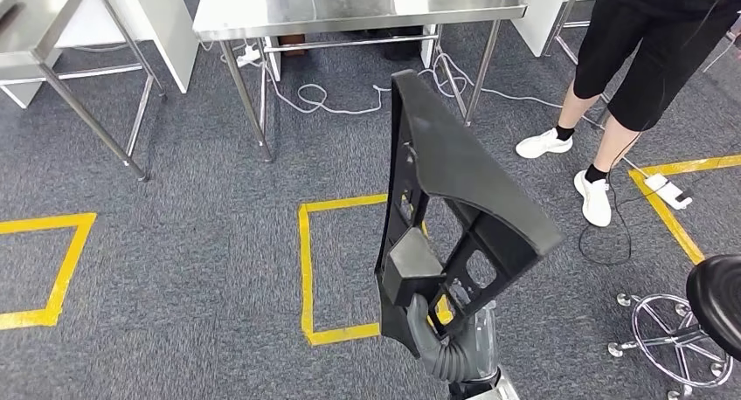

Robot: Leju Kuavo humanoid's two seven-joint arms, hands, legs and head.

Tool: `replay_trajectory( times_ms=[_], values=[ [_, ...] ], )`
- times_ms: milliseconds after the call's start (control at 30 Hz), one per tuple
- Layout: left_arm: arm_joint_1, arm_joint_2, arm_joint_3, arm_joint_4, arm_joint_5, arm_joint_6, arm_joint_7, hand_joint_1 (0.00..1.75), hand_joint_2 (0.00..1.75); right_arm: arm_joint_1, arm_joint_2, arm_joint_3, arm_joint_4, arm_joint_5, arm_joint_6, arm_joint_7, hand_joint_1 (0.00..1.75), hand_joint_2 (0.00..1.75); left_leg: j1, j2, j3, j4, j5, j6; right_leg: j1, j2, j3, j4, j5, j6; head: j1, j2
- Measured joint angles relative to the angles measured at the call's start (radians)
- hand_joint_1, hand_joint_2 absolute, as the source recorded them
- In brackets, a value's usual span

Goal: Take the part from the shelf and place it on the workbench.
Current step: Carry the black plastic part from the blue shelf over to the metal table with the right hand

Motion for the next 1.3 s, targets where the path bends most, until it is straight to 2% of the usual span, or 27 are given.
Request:
replay_trajectory(
  times_ms=[33, 100, 133, 167, 200, 233, 267, 300, 333, 400, 467, 533, 600, 633, 667, 700, 767, 800, 833, 900, 1000, 1067, 1133, 1167, 1200, 1267, 1300],
  values=[
    [0.000, 0.000, 0.000, 0.000, 0.000, 0.000, 0.000, 0.00, 1.75, 0.000, 0.000, 0.000, 0.000, 0.000, 0.000, 0.000, 1.75, 1.75, 0.003, 0.006, -0.030, 0.057, -0.023, -0.007, -0.002, -0.001, 0.007, -0.001, -0.004, -0.007, -0.001, 0.000],
    [0.001, 0.000, 0.000, 0.000, 0.000, 0.000, 0.000, 0.00, 1.75, 0.001, 0.000, -0.001, 0.000, 0.000, 0.000, 0.000, 1.75, 1.75, 0.010, 0.012, -0.113, 0.195, -0.069, -0.019, -0.002, -0.002, 0.018, -0.001, -0.015, -0.014, -0.003, 0.000],
    [0.002, 0.000, 0.000, 0.000, 0.000, 0.000, 0.000, 0.00, 1.75, 0.001, 0.000, -0.001, 0.000, 0.000, 0.000, 0.000, 1.75, 1.75, 0.013, 0.014, -0.147, 0.238, -0.071, -0.023, -0.002, -0.002, 0.024, -0.001, -0.020, -0.014, -0.003, 0.000],
    [0.003, 0.000, 0.000, 0.000, 0.000, 0.000, 0.000, 0.00, 1.75, 0.002, 0.000, -0.001, 0.001, 0.000, 0.000, 0.000, 1.75, 1.75, 0.015, 0.015, -0.164, 0.243, -0.053, -0.025, -0.003, -0.001, 0.031, -0.001, -0.027, -0.013, -0.004, 0.000],
    [0.003, 0.000, 0.000, 0.000, 0.000, 0.000, 0.000, 0.00, 1.75, 0.003, 0.000, -0.001, 0.001, 0.000, 0.000, 0.000, 1.75, 1.75, 0.018, 0.017, -0.158, 0.208, -0.014, -0.025, -0.004, 0.000, 0.041, -0.001, -0.034, -0.011, -0.003, 0.000],
    [0.003, 0.001, 0.000, 0.000, 0.000, 0.000, 0.000, 0.00, 1.75, 0.004, 0.000, -0.001, 0.001, 0.000, 0.000, 0.000, 1.75, 1.75, 0.019, 0.018, -0.135, 0.140, 0.035, -0.024, -0.005, 0.000, 0.053, -0.002, -0.042, -0.007, -0.004, 0.000],
    [0.003, 0.001, 0.000, 0.000, 0.000, 0.000, 0.000, 0.00, 1.75, 0.004, 0.000, -0.002, 0.001, 0.000, 0.000, 0.000, 1.75, 1.75, 0.018, 0.020, -0.107, 0.072, 0.071, -0.022, -0.004, 0.000, 0.063, -0.002, -0.050, -0.002, -0.004, 0.000],
    [0.002, 0.001, 0.000, 0.000, 0.000, 0.000, 0.001, 0.00, 1.75, 0.004, 0.000, -0.002, 0.001, 0.000, 0.000, 0.000, 1.75, 1.75, 0.015, 0.022, -0.081, 0.015, 0.091, -0.018, -0.001, 0.000, 0.068, -0.003, -0.058, 0.004, -0.005, 0.000],
    [0.001, 0.001, 0.000, 0.000, 0.000, 0.000, 0.001, 0.00, 1.75, 0.004, 0.000, -0.002, 0.001, 0.000, 0.000, -0.001, 1.75, 1.75, 0.011, 0.023, -0.064, -0.018, 0.096, -0.013, 0.001, -0.001, 0.070, -0.004, -0.064, 0.010, -0.005, 0.000],
    [0.001, 0.001, 0.000, 0.000, -0.001, 0.000, 0.002, 0.00, 1.75, 0.004, 0.000, -0.002, 0.001, -0.001, 0.000, -0.002, 1.75, 1.75, 0.003, 0.022, -0.056, -0.032, 0.082, 0.001, 0.004, -0.003, 0.070, -0.010, -0.071, 0.022, -0.007, 0.000],
    [0.003, 0.000, 0.000, 0.000, -0.002, 0.000, 0.003, 0.00, 1.75, 0.005, -0.001, -0.003, 0.000, -0.003, -0.001, -0.003, 1.75, 1.75, 0.004, 0.020, -0.041, -0.044, 0.080, 0.016, 0.005, -0.006, 0.073, -0.002, -0.081, 0.031, -0.006, 0.000],
    [0.004, 0.000, 0.000, 0.000, -0.002, 0.000, 0.002, 0.00, 1.75, 0.005, -0.002, -0.004, 0.000, -0.004, -0.002, -0.004, 1.75, 1.75, 0.007, 0.019, -0.020, -0.057, 0.078, 0.031, 0.006, -0.006, 0.035, 0.080, -0.112, 0.029, -0.004, 0.000],
    [0.004, 0.000, 0.000, 0.000, -0.003, 0.000, 0.002, 0.00, 1.75, 0.008, -0.004, -0.005, 0.000, -0.005, -0.002, -0.004, 1.75, 1.75, 0.004, 0.018, -0.009, -0.058, 0.068, 0.041, 0.005, -0.003, -0.057, 0.222, -0.153, 0.023, -0.002, 0.000],
    [0.004, 0.000, 0.000, 0.000, -0.003, 0.000, 0.002, 0.00, 1.75, 0.010, -0.004, -0.006, 0.000, -0.006, -0.003, -0.004, 1.75, 1.75, 0.003, 0.016, -0.003, -0.058, 0.062, 0.043, 0.005, -0.002, -0.099, 0.273, -0.158, 0.025, -0.002, 0.000],
    [0.004, 0.000, 0.000, 0.000, -0.003, 0.000, 0.001, 0.00, 1.75, 0.011, -0.005, -0.006, 0.001, -0.006, -0.003, -0.004, 1.75, 1.75, 0.002, 0.013, 0.005, -0.058, 0.055, 0.044, 0.005, -0.001, -0.125, 0.289, -0.147, 0.032, -0.002, 0.000],
    [0.005, -0.001, 0.000, 0.000, -0.003, -0.001, 0.001, 0.00, 1.75, 0.011, -0.006, -0.006, 0.001, -0.007, -0.004, -0.004, 1.75, 1.75, 0.001, 0.010, 0.015, -0.058, 0.047, 0.043, 0.005, -0.001, -0.129, 0.265, -0.118, 0.041, -0.002, 0.000],
    [0.005, -0.002, 0.000, 0.000, -0.003, -0.001, 0.000, 0.00, 1.75, 0.012, -0.006, -0.007, 0.001, -0.006, -0.008, -0.004, 1.75, 1.75, 0.000, 0.005, 0.035, -0.058, 0.029, 0.037, 0.005, -0.002, -0.090, 0.134, -0.033, 0.056, -0.001, 0.000],
    [0.005, -0.003, 0.000, 0.000, -0.003, -0.001, 0.000, 0.00, 1.75, 0.012, -0.006, -0.008, 0.001, -0.005, -0.009, -0.004, 1.75, 1.75, -0.003, 0.003, 0.042, -0.056, 0.018, 0.032, 0.005, -0.002, -0.067, 0.074, 0.000, 0.055, 0.000, 0.000],
    [0.005, -0.004, 0.000, 0.000, -0.003, -0.001, 0.000, 0.00, 1.75, 0.012, -0.006, -0.008, 0.001, -0.004, -0.011, -0.004, 1.75, 1.75, -0.006, 0.002, 0.046, -0.055, 0.008, 0.027, 0.006, -0.003, -0.050, 0.035, 0.019, 0.048, -0.001, 0.000],
    [0.004, -0.004, 0.000, 0.000, -0.003, -0.001, -0.001, 0.00, 1.75, 0.012, -0.004, -0.008, 0.001, -0.002, -0.015, -0.004, 1.75, 1.75, -0.007, 0.002, 0.051, -0.054, -0.007, 0.017, 0.009, -0.002, -0.038, 0.019, 0.020, 0.025, -0.004, 0.000],
    [0.003, -0.004, 0.000, 0.000, -0.003, -0.001, -0.002, 0.00, 1.75, 0.012, -0.001, -0.009, -0.001, -0.002, -0.018, -0.004, 1.75, 1.75, 0.002, 0.008, 0.046, -0.023, -0.032, -0.001, 0.002, 0.002, -0.026, 0.016, 0.010, 0.001, -0.008, 0.000],
    [0.003, -0.005, 0.000, 0.000, -0.004, -0.001, -0.003, 0.00, 1.75, 0.012, 0.001, -0.009, -0.002, -0.001, -0.018, -0.004, 1.75, 1.75, 0.007, 0.012, -0.009, 0.083, -0.076, -0.013, -0.001, 0.002, -0.012, 0.015, 0.000, -0.013, -0.012, 0.000],
    [0.004, -0.005, -0.001, 0.000, -0.004, -0.001, -0.003, 0.00, 1.75, 0.012, 0.002, -0.010, -0.002, -0.001, -0.018, -0.004, 1.75, 1.75, 0.011, 0.013, -0.096, 0.209, -0.108, -0.022, 0.000, 0.002, 0.000, 0.015, -0.013, -0.018, -0.013, 0.000],
    [0.004, -0.005, 0.000, 0.000, -0.004, -0.002, -0.003, 0.00, 1.75, 0.012, 0.002, -0.010, -0.002, -0.001, -0.018, -0.004, 1.75, 1.75, 0.013, 0.014, -0.126, 0.237, -0.099, -0.024, 0.000, 0.003, 0.008, 0.015, -0.020, -0.018, -0.013, 0.000],
    [0.005, -0.005, 0.000, 0.000, -0.004, -0.002, -0.003, 0.00, 1.75, 0.012, 0.002, -0.010, -0.002, -0.001, -0.018, -0.004, 1.75, 1.75, 0.014, 0.014, -0.139, 0.227, -0.069, -0.025, 0.000, 0.005, 0.017, 0.015, -0.027, -0.017, -0.013, 0.000],
    [0.005, -0.005, 0.000, 0.000, -0.004, -0.003, -0.003, 0.00, 1.75, 0.012, 0.002, -0.010, -0.002, -0.001, -0.018, -0.004, 1.75, 1.75, 0.015, 0.017, -0.112, 0.112, 0.029, -0.019, 0.000, 0.006, 0.041, 0.014, -0.045, -0.012, -0.013, 0.000],
    [0.004, -0.005, -0.001, 0.000, -0.004, -0.005, -0.003, 0.00, 1.75, 0.011, 0.003, -0.010, -0.002, -0.001, -0.019, -0.003, 1.75, 1.75, 0.012, 0.018, -0.090, 0.053, 0.062, -0.015, 0.002, 0.006, 0.049, 0.013, -0.053, -0.008, -0.013, 0.000]
  ],
)
